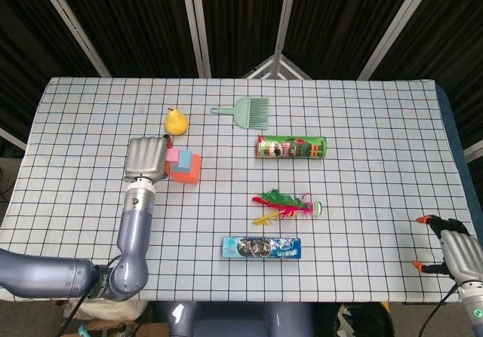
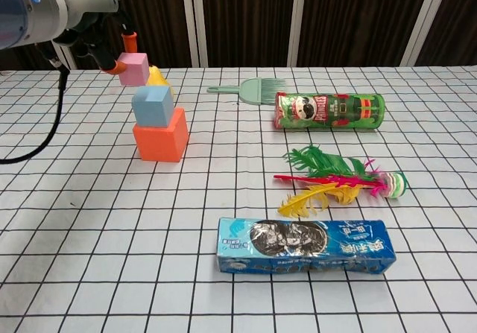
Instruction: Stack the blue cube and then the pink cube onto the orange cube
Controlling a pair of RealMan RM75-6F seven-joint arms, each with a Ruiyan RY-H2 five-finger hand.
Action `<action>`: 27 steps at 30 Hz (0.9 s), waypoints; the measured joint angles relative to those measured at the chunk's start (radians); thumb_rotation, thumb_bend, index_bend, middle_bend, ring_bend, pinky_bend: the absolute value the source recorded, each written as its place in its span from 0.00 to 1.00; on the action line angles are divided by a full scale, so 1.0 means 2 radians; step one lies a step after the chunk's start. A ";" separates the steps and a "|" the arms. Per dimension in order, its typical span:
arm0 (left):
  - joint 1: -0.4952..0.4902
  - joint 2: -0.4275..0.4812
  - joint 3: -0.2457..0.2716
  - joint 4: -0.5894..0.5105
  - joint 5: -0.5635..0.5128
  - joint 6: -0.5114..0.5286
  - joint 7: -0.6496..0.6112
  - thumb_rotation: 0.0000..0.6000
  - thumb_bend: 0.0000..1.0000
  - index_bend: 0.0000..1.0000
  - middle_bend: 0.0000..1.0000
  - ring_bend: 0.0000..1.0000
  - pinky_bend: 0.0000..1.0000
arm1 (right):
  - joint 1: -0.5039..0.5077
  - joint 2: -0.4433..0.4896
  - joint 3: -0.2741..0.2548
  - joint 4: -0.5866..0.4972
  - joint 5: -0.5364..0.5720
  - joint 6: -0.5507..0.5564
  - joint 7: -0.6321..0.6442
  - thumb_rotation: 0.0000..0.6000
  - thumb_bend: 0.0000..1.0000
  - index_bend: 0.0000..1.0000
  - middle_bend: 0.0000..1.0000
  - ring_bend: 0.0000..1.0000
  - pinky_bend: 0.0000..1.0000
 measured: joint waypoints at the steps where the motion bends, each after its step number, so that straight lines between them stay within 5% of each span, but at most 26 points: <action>1: 0.000 -0.001 0.000 0.003 -0.001 -0.006 -0.004 1.00 0.47 0.43 0.87 0.75 0.86 | 0.000 0.000 0.000 0.000 0.000 0.000 0.000 1.00 0.17 0.25 0.20 0.19 0.10; 27: -0.012 -0.027 0.016 0.061 0.004 -0.028 -0.012 1.00 0.47 0.43 0.87 0.75 0.86 | 0.002 -0.001 0.000 0.003 0.002 -0.004 0.002 1.00 0.17 0.25 0.20 0.19 0.10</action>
